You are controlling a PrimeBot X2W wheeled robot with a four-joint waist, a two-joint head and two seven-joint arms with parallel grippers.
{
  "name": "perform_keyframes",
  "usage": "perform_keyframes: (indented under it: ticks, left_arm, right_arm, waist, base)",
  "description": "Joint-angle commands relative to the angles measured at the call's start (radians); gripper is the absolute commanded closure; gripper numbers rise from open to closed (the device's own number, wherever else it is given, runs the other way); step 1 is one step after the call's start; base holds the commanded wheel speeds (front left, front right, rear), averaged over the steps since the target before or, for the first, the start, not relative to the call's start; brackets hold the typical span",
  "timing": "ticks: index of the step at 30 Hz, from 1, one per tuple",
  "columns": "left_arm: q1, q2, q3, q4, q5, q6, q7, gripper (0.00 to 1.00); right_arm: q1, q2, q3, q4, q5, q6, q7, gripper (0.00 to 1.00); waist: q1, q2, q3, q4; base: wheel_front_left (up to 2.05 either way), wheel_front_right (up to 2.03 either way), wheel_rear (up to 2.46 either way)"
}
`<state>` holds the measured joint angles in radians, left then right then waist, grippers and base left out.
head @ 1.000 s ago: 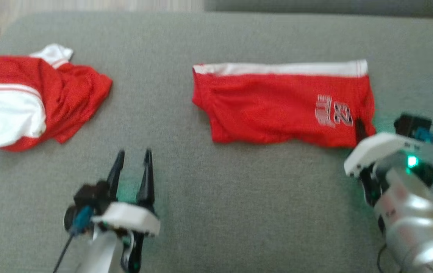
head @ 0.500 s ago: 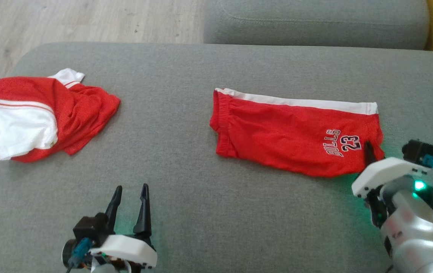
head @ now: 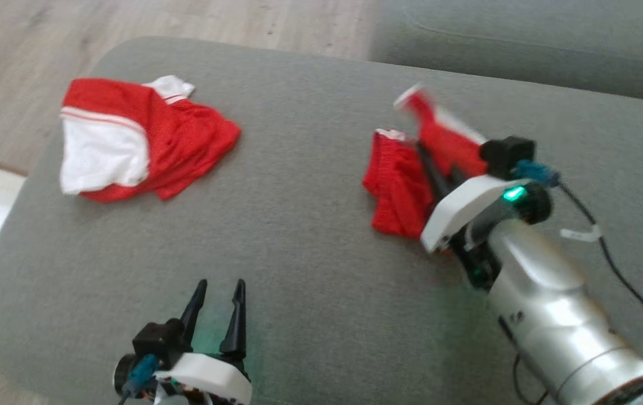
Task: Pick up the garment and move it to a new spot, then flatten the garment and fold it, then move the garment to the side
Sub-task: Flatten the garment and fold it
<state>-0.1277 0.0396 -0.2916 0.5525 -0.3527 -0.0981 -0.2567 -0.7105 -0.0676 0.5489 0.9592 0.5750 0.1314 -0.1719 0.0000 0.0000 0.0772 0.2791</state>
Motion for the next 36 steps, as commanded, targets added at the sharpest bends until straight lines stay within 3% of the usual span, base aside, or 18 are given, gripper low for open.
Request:
perform_keyframes:
  ticks: [1, 2, 3, 8, 12, 15, 20, 27, 36]
  left_arm:
    - [-0.025, 0.011, 0.022, -0.020, -0.004, 0.000, -0.005, 0.00]
    - [-0.025, 0.011, 0.019, -0.019, -0.004, 0.001, -0.005, 0.00]
    - [-0.025, 0.011, 0.019, -0.018, -0.002, 0.003, -0.005, 0.00]
    - [-0.032, 0.011, 0.037, -0.023, 0.021, 0.014, -0.005, 0.00]
    - [-0.040, 0.011, 0.068, -0.037, 0.053, 0.020, -0.005, 0.00]
    - [-0.043, 0.011, 0.096, -0.052, 0.085, 0.029, -0.005, 0.00]
    - [-0.044, 0.011, 0.136, -0.086, 0.131, 0.049, -0.005, 0.00]
    - [-0.004, 0.011, 0.172, -0.117, 0.207, 0.074, -0.005, 0.00]
    - [0.071, 0.011, 0.179, -0.178, 0.261, 0.108, -0.005, 0.00]
  right_arm:
    - [0.005, 0.017, 0.038, -0.044, 0.027, -0.001, 0.006, 0.64]
    - [0.020, 0.017, 0.071, -0.066, 0.066, -0.001, 0.014, 0.07]
    - [0.033, 0.017, 0.104, -0.090, 0.101, -0.001, 0.016, 0.00]
    - [0.061, 0.017, 0.210, -0.135, 0.186, -0.001, -0.025, 0.00]
    - [0.058, 0.017, 0.189, -0.095, 0.191, -0.001, -0.074, 0.00]
    - [0.052, 0.010, 0.115, -0.045, 0.145, -0.001, -0.088, 0.00]
    - [0.103, -0.042, -0.112, -0.075, -0.023, -0.001, -0.089, 0.00]
    - [0.254, -0.021, -0.354, -0.131, -0.237, -0.001, -0.090, 0.00]
    - [0.401, 0.015, -0.482, -0.186, -0.376, -0.001, -0.090, 0.00]
  waist:
    - [0.0000, 0.0000, 0.002, 0.035]
    - [0.0000, 0.0000, 0.002, 0.043]
    - [0.0000, 0.0000, 0.002, 0.047]
    - [0.0000, 0.0000, -0.001, 0.028]
    - [0.0000, 0.0000, -0.009, -0.024]
    - [0.0000, 0.0000, -0.016, -0.068]
    - [0.0000, 0.0000, -0.024, -0.128]
    - [0.0000, 0.0000, -0.060, -0.190]
    - [0.0000, 0.0000, -0.080, -0.223]
  base:
    - [0.00, 0.00, 0.00]
    - [0.00, 0.00, 0.00]
    - [0.00, 0.00, 0.00]
    - [0.00, 0.00, 0.00]
    - [0.00, 0.00, 0.00]
    - [0.00, 0.00, 0.00]
    - [0.00, 0.00, 0.00]
    - [0.00, 0.00, 0.00]
    - [0.00, 0.00, 0.00]
